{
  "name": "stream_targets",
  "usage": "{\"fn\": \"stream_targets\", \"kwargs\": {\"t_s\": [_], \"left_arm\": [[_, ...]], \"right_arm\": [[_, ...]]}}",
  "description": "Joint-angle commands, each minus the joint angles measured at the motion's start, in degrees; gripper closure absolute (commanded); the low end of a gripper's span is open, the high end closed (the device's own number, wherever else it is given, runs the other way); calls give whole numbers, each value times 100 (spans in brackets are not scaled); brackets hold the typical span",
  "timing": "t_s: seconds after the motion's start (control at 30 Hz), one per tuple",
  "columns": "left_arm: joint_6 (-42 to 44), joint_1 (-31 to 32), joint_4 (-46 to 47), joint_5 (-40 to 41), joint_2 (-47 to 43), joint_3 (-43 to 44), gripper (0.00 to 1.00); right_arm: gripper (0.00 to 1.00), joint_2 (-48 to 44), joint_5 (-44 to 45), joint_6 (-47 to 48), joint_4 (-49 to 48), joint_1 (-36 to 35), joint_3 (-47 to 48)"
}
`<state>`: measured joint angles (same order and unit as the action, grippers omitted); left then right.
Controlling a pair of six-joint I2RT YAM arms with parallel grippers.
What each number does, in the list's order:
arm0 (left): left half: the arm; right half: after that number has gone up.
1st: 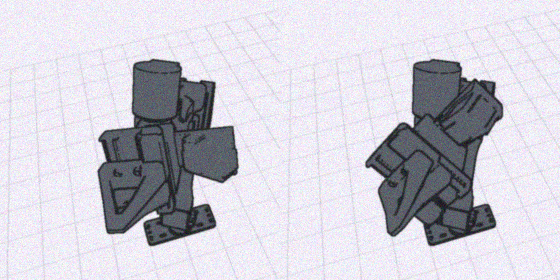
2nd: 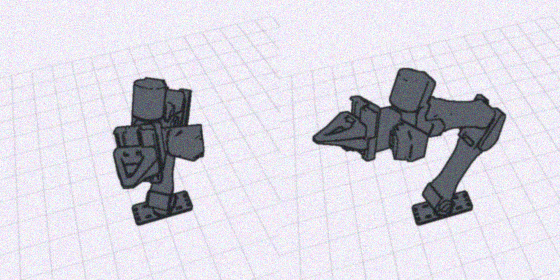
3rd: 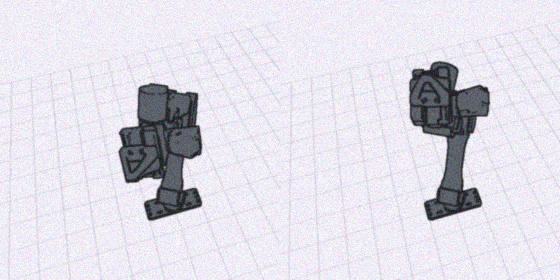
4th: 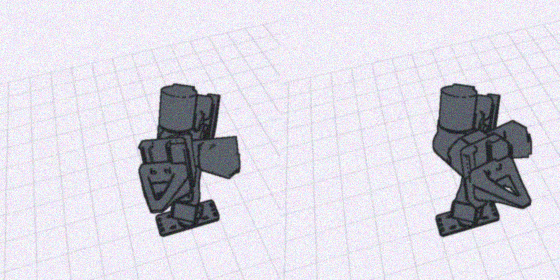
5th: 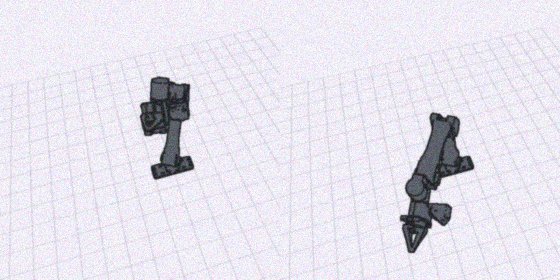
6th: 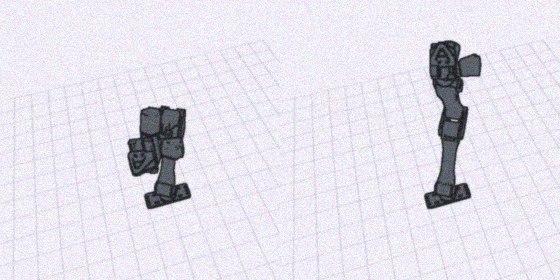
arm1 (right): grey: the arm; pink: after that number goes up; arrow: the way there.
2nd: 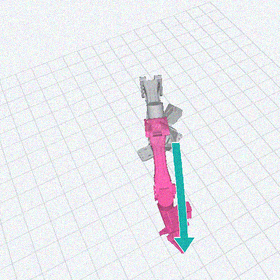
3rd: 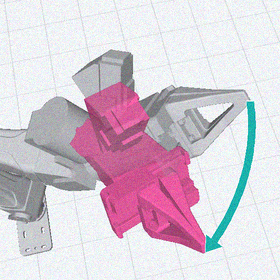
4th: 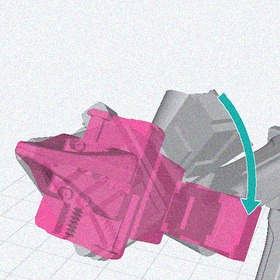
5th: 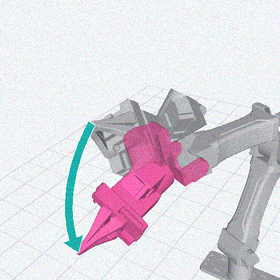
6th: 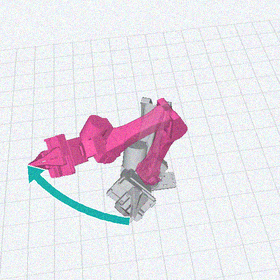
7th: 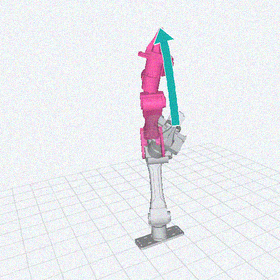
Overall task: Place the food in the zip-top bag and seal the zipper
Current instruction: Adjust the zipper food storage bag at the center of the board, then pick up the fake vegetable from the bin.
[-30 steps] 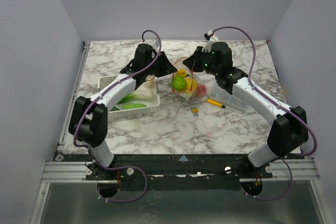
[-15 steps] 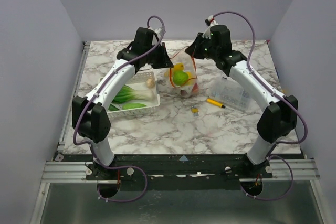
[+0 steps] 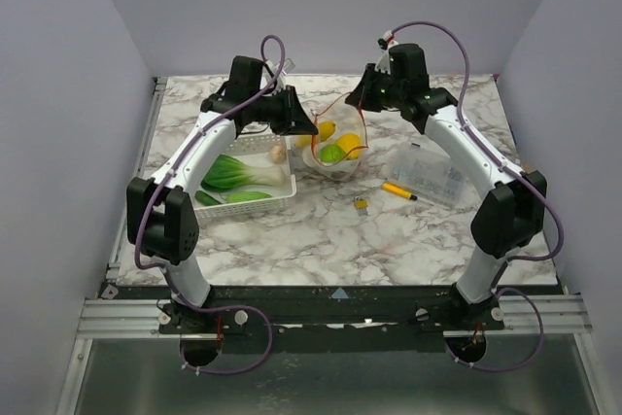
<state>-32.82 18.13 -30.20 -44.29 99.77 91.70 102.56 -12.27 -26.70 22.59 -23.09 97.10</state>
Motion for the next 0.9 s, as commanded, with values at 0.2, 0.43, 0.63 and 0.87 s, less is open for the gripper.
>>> {"fn": "stream_targets", "kwargs": {"t_s": [0.2, 0.43, 0.63, 0.87], "left_arm": [[621, -231, -124, 1799, -1863, -1439, 46], [1109, -231, -459, 3414, -2424, -2686, 43], [2170, -222, -1318, 4259, -1714, -2340, 41], [3436, -244, -1320, 4516, -954, -2152, 41]], "right_arm": [[99, -626, -24, -17, -893, 211, -589], [99, -707, -159, -69, -1101, 209, -883], [99, -775, -253, -81, -1208, 215, -1063], [99, -883, -319, -81, -1320, 209, -1208]]}}
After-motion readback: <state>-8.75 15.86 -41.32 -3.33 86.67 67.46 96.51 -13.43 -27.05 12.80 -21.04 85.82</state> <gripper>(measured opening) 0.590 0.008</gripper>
